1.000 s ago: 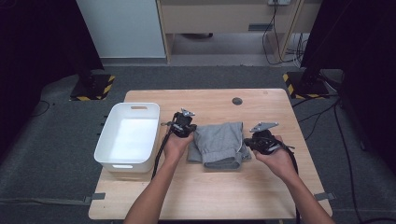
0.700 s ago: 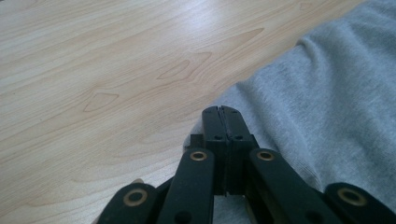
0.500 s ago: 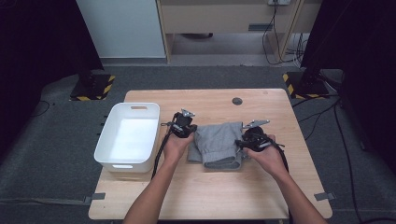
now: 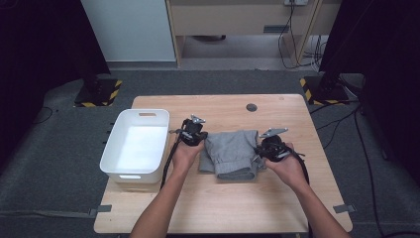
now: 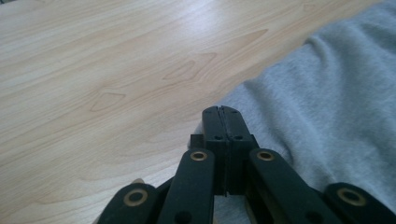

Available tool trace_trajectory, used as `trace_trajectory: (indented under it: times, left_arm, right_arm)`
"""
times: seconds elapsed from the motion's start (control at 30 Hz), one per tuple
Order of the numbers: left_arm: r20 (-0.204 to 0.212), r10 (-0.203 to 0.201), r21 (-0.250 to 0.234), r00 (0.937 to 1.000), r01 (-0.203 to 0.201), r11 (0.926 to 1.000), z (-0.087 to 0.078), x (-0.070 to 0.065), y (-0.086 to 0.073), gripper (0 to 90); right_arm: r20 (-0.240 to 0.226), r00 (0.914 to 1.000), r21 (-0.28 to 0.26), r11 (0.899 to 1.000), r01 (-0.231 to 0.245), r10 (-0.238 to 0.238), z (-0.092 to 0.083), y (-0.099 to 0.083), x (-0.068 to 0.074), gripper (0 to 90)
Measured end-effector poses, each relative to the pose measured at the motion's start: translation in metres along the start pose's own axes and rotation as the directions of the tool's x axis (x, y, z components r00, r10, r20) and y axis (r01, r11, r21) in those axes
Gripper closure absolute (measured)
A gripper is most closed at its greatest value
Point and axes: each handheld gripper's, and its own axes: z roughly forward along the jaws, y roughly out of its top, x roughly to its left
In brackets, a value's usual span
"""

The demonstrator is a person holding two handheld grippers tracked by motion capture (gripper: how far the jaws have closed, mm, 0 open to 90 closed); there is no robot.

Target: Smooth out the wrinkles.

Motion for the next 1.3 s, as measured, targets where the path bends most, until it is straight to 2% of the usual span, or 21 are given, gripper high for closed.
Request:
trace_trajectory:
  times: [0.07,0.27,0.43,0.47,0.6,0.73,0.83,1.03,1.23,1.3]
  left_arm:
    - [-0.017,0.000,-0.005,0.9998,0.000,1.0000,-0.001,0.001,0.000,90.0]
    - [-0.031,-0.009,-0.002,0.9995,0.009,1.0000,0.000,0.001,0.001,90.0]
    - [-0.047,-0.010,0.015,0.9989,0.011,0.9998,0.003,0.003,0.000,90.0]
    - [-0.055,-0.006,0.025,0.9985,0.008,0.9997,0.005,0.004,-0.001,90.0]
    - [-0.051,-0.005,0.050,0.9987,0.008,0.9987,0.011,0.004,-0.005,90.0]
    - [-0.054,-0.005,0.068,0.9985,0.009,0.9977,0.015,0.004,-0.008,90.0]
    - [-0.056,0.001,0.075,0.9984,0.004,0.9972,0.018,0.004,-0.010,90.0]
    - [-0.041,0.007,0.081,0.9992,-0.004,0.9967,0.024,0.002,-0.019,90.0]
    - [-0.027,0.017,0.061,0.9995,-0.015,0.9980,0.024,-0.002,-0.019,90.0]
    - [-0.017,0.013,0.055,0.9998,-0.012,0.9984,0.025,-0.004,-0.018,90.0]
  right_arm:
    - [0.010,0.9997,-0.019,1.000,0.023,-0.023,-0.013,0.001,-0.002,84.2]
    - [0.008,0.9998,-0.019,1.000,0.017,-0.017,-0.026,-0.004,-0.010,84.5]
    - [0.001,0.9998,0.006,1.000,0.018,-0.018,-0.021,-0.014,-0.010,84.5]
    - [-0.004,0.9999,0.017,1.000,0.014,-0.014,-0.016,-0.020,-0.009,84.6]
    - [-0.010,0.9999,0.032,0.999,0.008,-0.008,-0.008,-0.030,-0.006,84.6]
    - [-0.013,0.9999,0.038,0.999,0.005,-0.005,-0.005,-0.032,-0.007,84.6]
    - [-0.008,0.9998,0.049,0.999,0.021,-0.020,-0.003,-0.032,-0.007,84.6]
    - [0.028,0.9994,0.059,0.998,0.020,-0.021,0.000,-0.035,-0.013,84.6]
    - [0.049,0.9987,0.068,0.998,0.012,-0.016,0.000,-0.035,-0.023,84.6]
    - [0.071,0.9973,0.068,0.998,0.014,-0.018,-0.002,-0.034,-0.027,84.6]
